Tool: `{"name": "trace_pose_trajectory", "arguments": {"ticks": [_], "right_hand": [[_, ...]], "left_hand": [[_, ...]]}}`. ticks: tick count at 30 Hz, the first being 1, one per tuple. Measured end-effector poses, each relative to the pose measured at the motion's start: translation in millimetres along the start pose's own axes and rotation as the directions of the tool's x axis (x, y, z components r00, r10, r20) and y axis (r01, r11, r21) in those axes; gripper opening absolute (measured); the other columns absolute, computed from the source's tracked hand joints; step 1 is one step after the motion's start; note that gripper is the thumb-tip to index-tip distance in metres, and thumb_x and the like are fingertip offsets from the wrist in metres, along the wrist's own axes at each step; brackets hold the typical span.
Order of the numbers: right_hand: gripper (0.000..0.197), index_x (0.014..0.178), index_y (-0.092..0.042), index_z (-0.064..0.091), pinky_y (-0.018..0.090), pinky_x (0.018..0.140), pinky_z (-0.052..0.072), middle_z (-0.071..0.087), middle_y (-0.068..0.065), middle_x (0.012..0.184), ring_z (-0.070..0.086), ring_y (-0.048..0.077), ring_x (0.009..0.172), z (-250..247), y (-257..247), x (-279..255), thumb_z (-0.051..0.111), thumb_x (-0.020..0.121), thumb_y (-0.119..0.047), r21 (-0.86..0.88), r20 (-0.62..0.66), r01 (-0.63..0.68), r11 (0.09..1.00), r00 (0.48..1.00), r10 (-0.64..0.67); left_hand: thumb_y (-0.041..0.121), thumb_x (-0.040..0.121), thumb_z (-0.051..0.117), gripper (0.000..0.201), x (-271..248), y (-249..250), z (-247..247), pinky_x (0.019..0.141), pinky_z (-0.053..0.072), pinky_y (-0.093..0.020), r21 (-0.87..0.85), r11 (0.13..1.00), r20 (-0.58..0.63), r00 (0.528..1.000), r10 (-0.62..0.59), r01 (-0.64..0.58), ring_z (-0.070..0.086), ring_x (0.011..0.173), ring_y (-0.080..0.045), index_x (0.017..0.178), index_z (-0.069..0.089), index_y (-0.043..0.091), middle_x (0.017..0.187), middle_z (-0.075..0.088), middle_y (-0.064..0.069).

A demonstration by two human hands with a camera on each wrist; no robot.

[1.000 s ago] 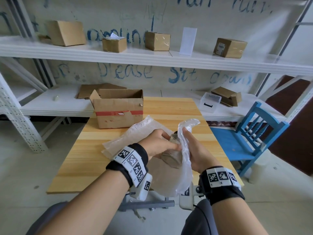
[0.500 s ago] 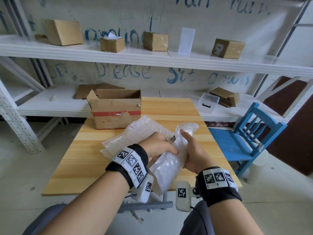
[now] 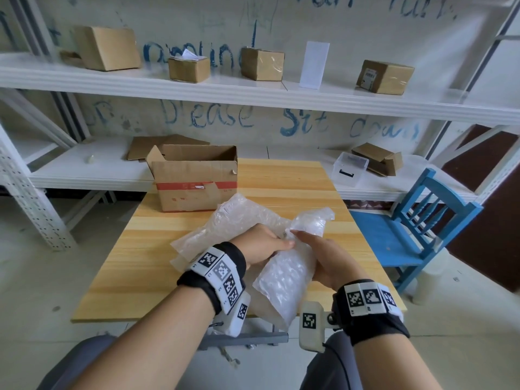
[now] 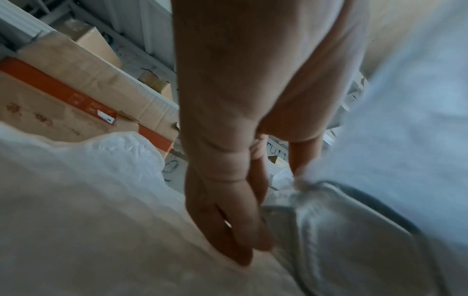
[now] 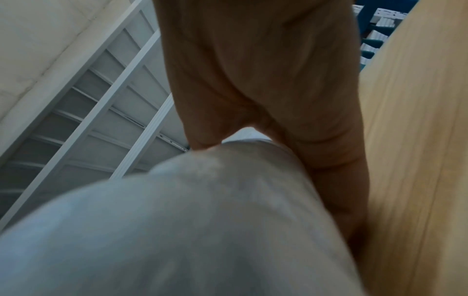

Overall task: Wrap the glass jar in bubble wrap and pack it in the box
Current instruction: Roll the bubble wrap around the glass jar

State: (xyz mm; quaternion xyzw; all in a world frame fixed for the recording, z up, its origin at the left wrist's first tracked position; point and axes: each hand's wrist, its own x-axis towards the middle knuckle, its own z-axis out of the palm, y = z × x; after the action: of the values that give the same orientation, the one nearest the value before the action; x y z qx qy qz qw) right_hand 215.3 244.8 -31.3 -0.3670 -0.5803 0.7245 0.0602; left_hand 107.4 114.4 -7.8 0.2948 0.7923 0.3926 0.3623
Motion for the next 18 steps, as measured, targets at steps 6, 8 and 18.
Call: {"name": "trace_pose_trajectory", "arguments": {"ticks": [6, 8, 18], "right_hand": [[0.044, 0.11, 0.0, 0.068, 0.039, 0.068, 0.063, 0.078, 0.018, 0.101, 0.077, 0.034, 0.089, 4.5, -0.3, -1.1, 0.079, 0.085, -0.034, -0.064, -0.11, 0.007, 0.998, 0.994, -0.014], [0.041, 0.108, -0.001, 0.068, 0.035, 0.061, 0.061, 0.077, 0.018, 0.1, 0.076, 0.033, 0.084, 8.5, -2.0, -1.0, 0.079, 0.084, -0.033, -0.09, -0.139, 0.0, 0.996, 0.99, -0.012], [0.047, 0.106, 0.003, 0.068, 0.038, 0.063, 0.055, 0.076, 0.02, 0.097, 0.072, 0.03, 0.075, 27.0, -7.3, 4.3, 0.074, 0.074, -0.031, -0.179, -0.243, -0.061, 0.982, 0.97, 0.016]], "left_hand": [[0.032, 0.089, 0.075, 0.038, -0.4, -12.5, -6.8, 0.078, 0.053, -0.04, 0.042, 0.994, -0.087, 0.991, 0.102, -0.099, 0.06, 0.072, -0.03, 0.078, 0.068, -0.004, 0.08, 0.066, -0.027], [0.02, 0.086, 0.078, 0.02, -5.8, -9.1, -7.2, 0.082, 0.054, -0.03, 0.099, 0.979, -0.221, 0.955, 0.196, -0.178, 0.069, 0.088, -0.024, 0.098, 0.074, 0.004, 0.097, 0.074, -0.012], [0.041, 0.085, 0.071, 0.051, -28.4, 13.9, 10.2, 0.084, 0.043, -0.028, 0.437, 0.884, -0.035, 0.979, 0.202, -0.167, 0.056, 0.109, -0.021, 0.128, 0.055, 0.017, 0.126, 0.046, 0.0]]}}
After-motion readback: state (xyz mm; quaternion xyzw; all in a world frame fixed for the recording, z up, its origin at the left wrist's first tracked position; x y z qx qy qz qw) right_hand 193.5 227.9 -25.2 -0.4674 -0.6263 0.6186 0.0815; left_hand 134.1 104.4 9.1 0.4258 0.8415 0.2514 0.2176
